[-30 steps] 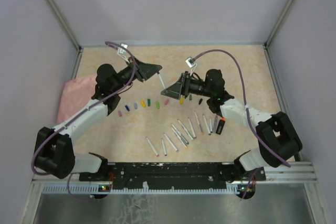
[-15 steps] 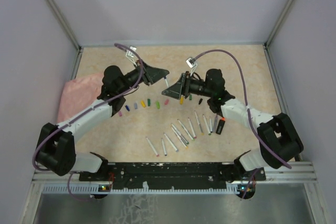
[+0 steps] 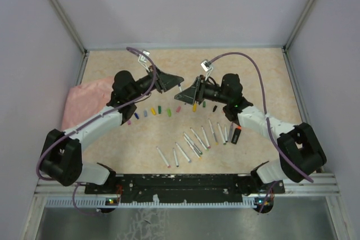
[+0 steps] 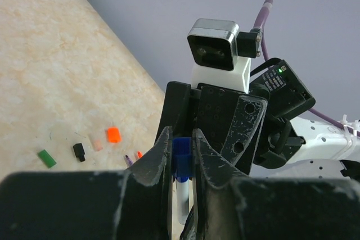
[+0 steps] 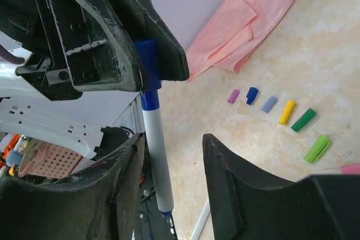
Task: Open the pen caps
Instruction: Open the pen cap from the pen.
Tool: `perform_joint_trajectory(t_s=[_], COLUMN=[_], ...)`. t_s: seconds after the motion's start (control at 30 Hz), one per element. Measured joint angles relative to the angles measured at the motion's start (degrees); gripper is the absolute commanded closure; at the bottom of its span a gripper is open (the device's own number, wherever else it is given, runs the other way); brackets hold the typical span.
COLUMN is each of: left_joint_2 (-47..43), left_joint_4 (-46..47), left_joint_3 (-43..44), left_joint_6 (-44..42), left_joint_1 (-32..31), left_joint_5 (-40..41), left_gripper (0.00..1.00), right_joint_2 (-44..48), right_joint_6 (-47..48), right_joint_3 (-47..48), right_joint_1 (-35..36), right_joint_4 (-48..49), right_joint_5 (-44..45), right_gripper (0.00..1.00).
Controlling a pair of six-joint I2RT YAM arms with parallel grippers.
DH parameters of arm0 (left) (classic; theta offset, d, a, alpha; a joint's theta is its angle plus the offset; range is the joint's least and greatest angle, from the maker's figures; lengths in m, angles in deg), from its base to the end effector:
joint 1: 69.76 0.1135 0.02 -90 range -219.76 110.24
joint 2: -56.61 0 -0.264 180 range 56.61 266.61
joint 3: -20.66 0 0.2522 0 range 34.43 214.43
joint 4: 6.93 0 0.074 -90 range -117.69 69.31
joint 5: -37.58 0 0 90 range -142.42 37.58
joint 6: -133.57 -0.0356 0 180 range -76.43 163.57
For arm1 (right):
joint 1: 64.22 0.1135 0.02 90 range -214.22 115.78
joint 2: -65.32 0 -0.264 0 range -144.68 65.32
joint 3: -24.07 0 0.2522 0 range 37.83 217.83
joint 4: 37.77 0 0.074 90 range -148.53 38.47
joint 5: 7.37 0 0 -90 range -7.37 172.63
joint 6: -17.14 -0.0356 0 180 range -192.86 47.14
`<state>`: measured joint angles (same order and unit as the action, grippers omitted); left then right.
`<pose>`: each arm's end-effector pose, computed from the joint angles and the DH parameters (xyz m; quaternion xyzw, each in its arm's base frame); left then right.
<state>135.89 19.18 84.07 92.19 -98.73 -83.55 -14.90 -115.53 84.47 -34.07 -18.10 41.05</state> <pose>0.2678 -0.1693 0.3225 0.0975 0.6437 -0.5973 0.4684 0.2588 0.1777 0.2879 -0.1770 0.6853 0.5941 0.3822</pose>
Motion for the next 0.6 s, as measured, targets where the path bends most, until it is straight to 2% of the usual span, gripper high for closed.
perform_joint_trajectory(t_s=[0.23, 0.33, 0.4, 0.47, 0.6], left_joint_2=[0.55, 0.59, 0.59, 0.61, 0.55], left_joint_4=[0.11, 0.09, 0.09, 0.09, -0.11], left_joint_3=[0.00, -0.04, -0.11, -0.24, -0.26], left_joint_6=[0.52, 0.55, 0.44, 0.85, 0.57], left_joint_1=[-0.42, -0.55, -0.55, -0.52, -0.57], left_joint_5=[-0.46, -0.44, -0.28, -0.15, 0.04], left_gripper=[1.00, 0.96, 0.86, 0.74, 0.40], right_joint_2=[0.02, 0.02, 0.02, 0.17, 0.22], right_joint_6=[0.04, -0.17, -0.37, -0.22, -0.98], right_joint_3=[0.00, 0.00, 0.00, -0.02, -0.02], right_joint_1=[-0.07, -0.07, -0.07, -0.04, -0.28], right_joint_4=[0.00, 0.39, 0.83, 1.25, 1.81], right_joint_5=[0.20, -0.02, -0.52, -1.16, -1.49], right_gripper=[0.72, 0.88, 1.00, 1.00, 1.00])
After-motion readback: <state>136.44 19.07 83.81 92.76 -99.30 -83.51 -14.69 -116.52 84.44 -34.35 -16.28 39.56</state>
